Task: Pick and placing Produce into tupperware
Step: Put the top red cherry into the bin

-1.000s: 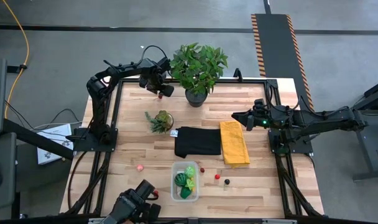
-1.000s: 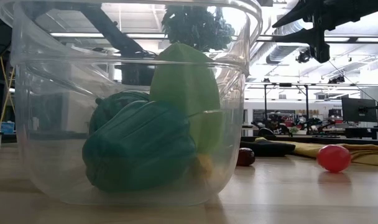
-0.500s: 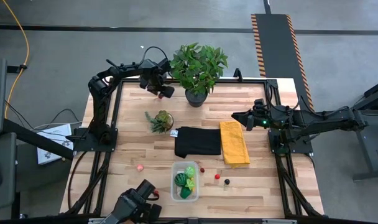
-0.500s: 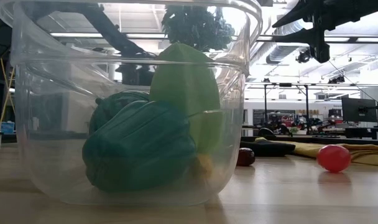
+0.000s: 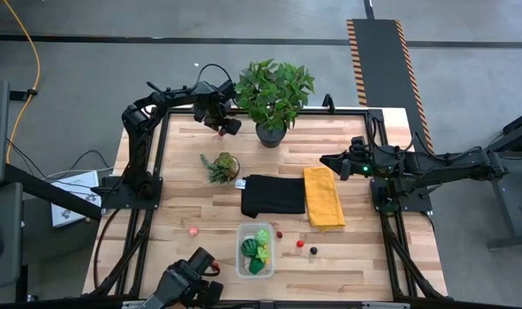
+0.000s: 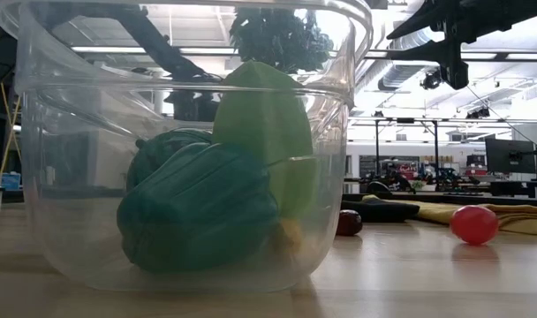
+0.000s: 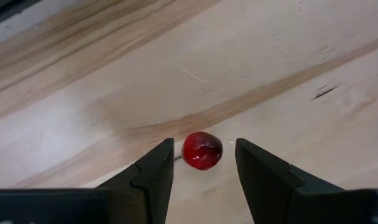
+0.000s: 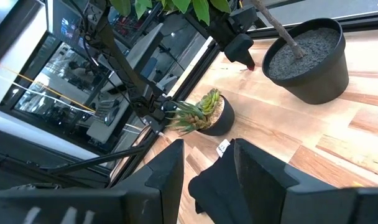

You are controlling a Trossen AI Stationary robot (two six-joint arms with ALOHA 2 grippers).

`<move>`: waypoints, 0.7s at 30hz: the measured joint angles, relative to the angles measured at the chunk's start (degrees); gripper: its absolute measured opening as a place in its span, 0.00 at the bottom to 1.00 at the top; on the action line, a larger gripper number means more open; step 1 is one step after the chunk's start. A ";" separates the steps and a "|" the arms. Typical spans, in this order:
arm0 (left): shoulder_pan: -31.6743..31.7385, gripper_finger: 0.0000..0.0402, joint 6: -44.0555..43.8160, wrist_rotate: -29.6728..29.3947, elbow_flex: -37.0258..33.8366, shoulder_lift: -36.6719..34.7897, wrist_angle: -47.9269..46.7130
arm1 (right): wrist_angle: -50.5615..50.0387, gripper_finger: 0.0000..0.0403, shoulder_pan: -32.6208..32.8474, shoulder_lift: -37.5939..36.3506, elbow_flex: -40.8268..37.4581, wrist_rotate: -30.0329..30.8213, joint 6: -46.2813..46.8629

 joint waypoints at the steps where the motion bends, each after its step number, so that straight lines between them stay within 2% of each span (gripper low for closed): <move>1: 0.00 0.40 0.00 0.00 0.00 0.00 0.00 | 0.00 0.33 0.00 0.00 0.00 0.00 -0.02; 21: -0.02 0.40 -0.24 -0.04 0.04 1.07 0.05 | 0.02 0.33 0.01 0.00 0.00 0.00 -0.54</move>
